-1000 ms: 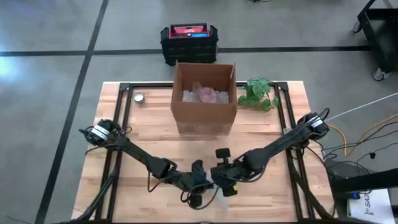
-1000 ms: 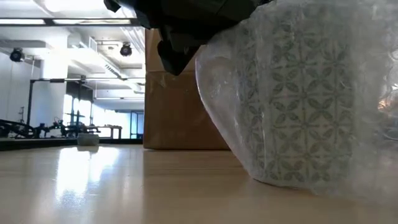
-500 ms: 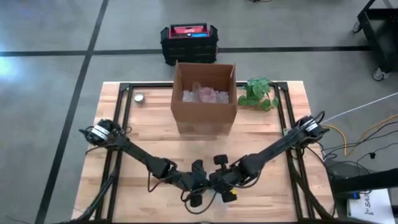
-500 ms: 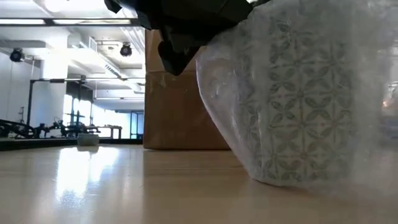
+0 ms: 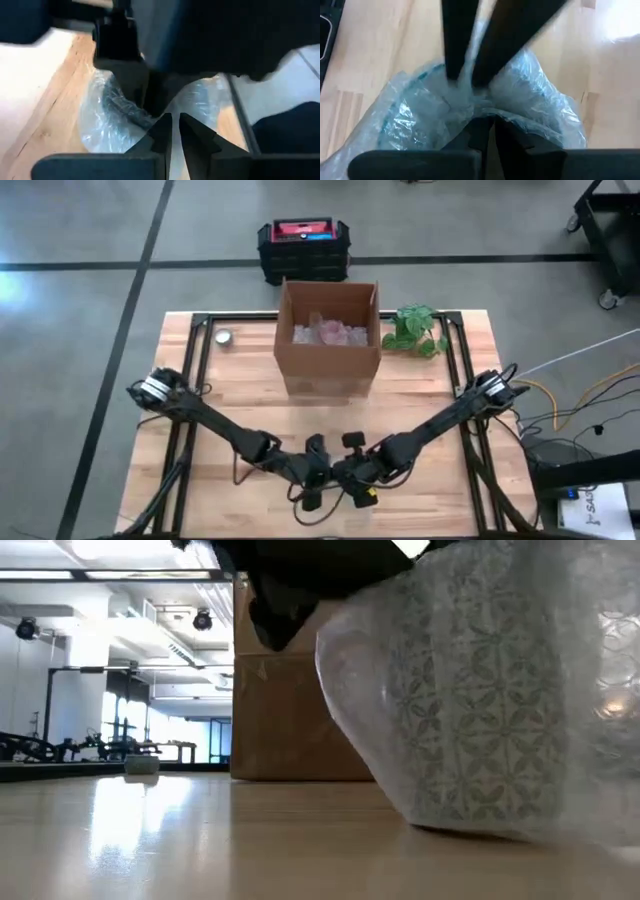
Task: Wrap mug
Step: Wrap the white mug in bubble wrap
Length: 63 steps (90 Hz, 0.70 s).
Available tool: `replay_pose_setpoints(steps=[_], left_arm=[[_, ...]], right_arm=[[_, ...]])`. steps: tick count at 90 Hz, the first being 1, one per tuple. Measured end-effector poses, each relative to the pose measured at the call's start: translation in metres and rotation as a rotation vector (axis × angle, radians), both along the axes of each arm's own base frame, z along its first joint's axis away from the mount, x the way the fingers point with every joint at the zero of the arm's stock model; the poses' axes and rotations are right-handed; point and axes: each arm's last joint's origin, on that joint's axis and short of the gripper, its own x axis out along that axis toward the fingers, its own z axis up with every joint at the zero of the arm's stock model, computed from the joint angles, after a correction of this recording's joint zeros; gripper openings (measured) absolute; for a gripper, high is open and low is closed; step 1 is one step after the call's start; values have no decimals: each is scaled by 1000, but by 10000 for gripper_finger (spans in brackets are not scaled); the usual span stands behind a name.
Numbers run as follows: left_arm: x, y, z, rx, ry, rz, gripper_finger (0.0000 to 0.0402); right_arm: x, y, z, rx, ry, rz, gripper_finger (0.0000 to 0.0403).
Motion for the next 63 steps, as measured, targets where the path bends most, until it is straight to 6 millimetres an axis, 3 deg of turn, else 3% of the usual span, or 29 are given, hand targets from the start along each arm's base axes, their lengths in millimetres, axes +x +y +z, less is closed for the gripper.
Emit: replay_pose_setpoints(steps=[11, 23, 44, 63], left_arm=[[-16, 6, 21, 10, 37, 19, 23], [-24, 10, 20, 108, 60, 167, 22], [-4, 12, -23, 159, 83, 247, 22], [19, 3, -34, 95, -81, 140, 22]], right_arm=[[-1, 2, 0, 0, -1, 12, 18], [-1, 3, -1, -2, -5, 24, 18], [-1, 4, -1, -3, -8, 33, 18], [-1, 4, -1, -3, -10, 44, 18]])
